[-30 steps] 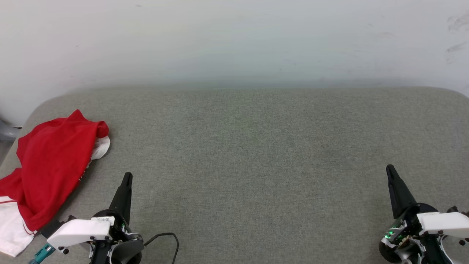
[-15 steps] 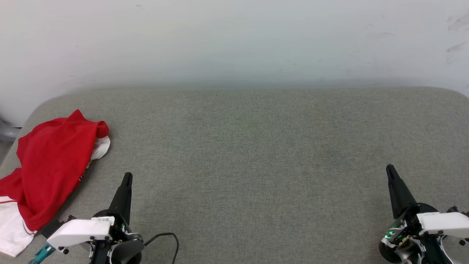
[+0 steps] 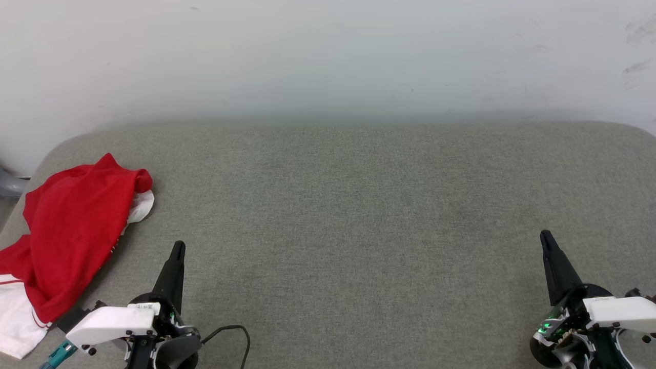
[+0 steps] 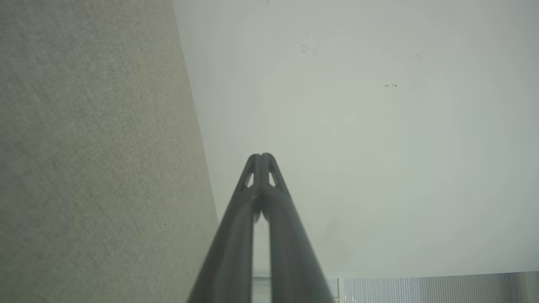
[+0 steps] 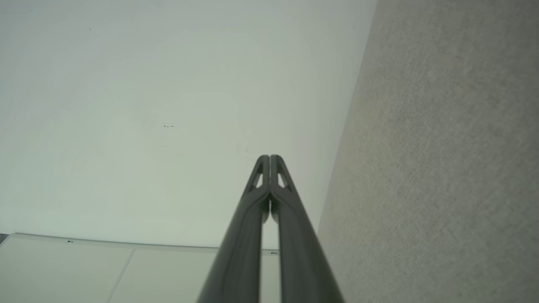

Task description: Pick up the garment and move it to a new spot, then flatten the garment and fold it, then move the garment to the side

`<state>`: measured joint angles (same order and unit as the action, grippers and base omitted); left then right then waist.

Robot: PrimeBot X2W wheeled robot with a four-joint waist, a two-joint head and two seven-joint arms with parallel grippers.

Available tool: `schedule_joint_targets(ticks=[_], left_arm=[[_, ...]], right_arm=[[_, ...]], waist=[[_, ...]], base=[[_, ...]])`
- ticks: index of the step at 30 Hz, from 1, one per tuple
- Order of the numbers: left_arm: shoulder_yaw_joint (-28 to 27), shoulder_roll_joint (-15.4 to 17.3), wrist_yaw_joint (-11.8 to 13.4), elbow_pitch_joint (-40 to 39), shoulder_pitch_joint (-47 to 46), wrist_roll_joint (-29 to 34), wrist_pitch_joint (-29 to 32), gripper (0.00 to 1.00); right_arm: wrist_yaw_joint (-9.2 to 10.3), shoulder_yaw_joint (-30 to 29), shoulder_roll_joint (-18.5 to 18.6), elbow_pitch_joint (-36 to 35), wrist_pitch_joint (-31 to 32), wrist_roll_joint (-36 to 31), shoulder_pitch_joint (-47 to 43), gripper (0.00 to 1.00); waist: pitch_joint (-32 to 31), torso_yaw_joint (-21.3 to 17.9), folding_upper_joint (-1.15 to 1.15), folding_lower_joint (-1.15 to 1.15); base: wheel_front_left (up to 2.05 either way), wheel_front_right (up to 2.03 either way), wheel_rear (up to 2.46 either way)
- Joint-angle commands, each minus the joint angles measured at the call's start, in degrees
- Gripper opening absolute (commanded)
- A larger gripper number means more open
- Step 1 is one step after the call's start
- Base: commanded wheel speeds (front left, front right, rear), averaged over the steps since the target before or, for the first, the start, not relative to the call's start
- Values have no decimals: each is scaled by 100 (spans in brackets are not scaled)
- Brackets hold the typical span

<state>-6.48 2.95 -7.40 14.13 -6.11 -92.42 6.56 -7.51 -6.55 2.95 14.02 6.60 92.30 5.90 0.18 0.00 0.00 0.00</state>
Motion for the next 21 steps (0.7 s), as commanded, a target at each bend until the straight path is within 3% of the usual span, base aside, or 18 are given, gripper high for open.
schedule_joint_targets(ticks=[1,12,13,21], left_arm=[[-14,-14,-18,-8,-28,2,12,0],[-12,-13,-18,-8,-28,2,11,0],[1,-1,0,5,1,2,-2,100],[67,-9,2,82,161,114,-182,100]], right_arm=[[4,2,-20,5,0,23,62,0],[4,2,-20,5,0,23,62,0],[0,0,0,3,-3,-2,-1,100],[1,82,-2,122,-167,-155,-139,100]], waist=[[0,0,0,0],[0,0,0,0],[0,0,0,0],[6,-6,0,0]], base=[[0,0,0],[0,0,0],[0,0,0],[0,0,0]])
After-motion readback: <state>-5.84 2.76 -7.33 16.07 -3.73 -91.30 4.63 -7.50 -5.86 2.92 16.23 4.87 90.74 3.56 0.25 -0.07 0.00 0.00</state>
